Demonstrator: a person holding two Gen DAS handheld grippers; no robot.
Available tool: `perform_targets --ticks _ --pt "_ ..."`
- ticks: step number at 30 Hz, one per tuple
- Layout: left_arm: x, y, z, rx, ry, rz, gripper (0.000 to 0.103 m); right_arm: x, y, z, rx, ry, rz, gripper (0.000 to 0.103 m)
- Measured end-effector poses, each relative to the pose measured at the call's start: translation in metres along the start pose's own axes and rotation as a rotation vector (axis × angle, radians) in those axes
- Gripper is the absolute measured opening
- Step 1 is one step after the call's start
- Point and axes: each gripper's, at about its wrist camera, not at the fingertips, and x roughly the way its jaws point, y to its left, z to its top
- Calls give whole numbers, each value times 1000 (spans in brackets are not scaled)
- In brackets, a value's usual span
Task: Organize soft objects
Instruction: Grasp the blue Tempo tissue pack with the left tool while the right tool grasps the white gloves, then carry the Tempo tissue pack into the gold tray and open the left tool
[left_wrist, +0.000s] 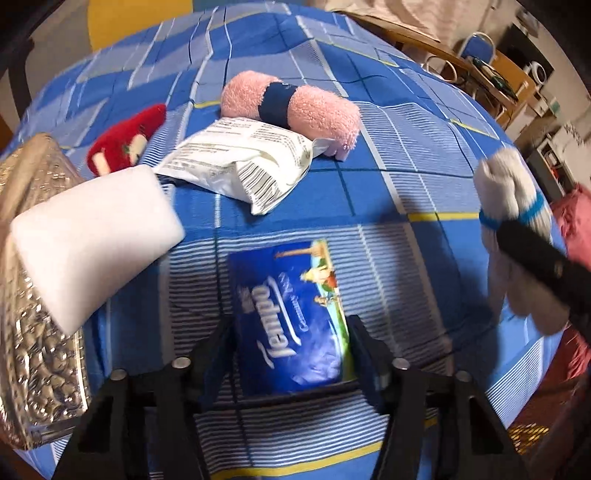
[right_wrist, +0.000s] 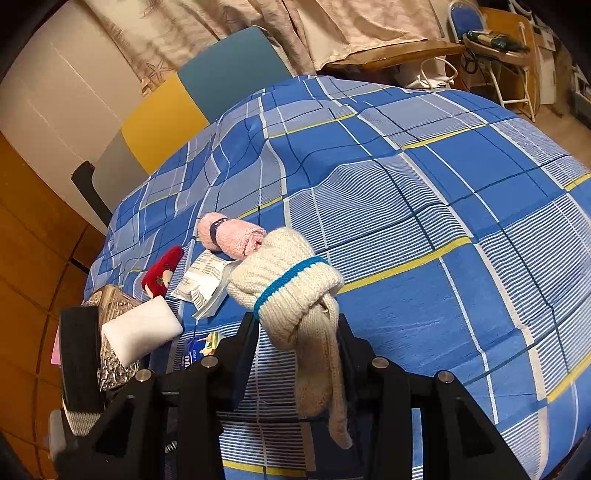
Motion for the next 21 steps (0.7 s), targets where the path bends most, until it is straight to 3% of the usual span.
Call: perform_targets --ticks 4,8,14,21 --pt "-7 5 -12 32 -23 -8 53 1 3 -2 -17 -1 -3 41" --pt "-18 31 -19 -41 -42 -127 53 3 5 -3 -34 1 -6 41" --pt "-45 54 -46 -58 -108 -211 53 5 7 -6 -44 8 4 41" --pt "-71 73 -70 -33 -161 -252 53 14 10 -14 -41 39 48 41"
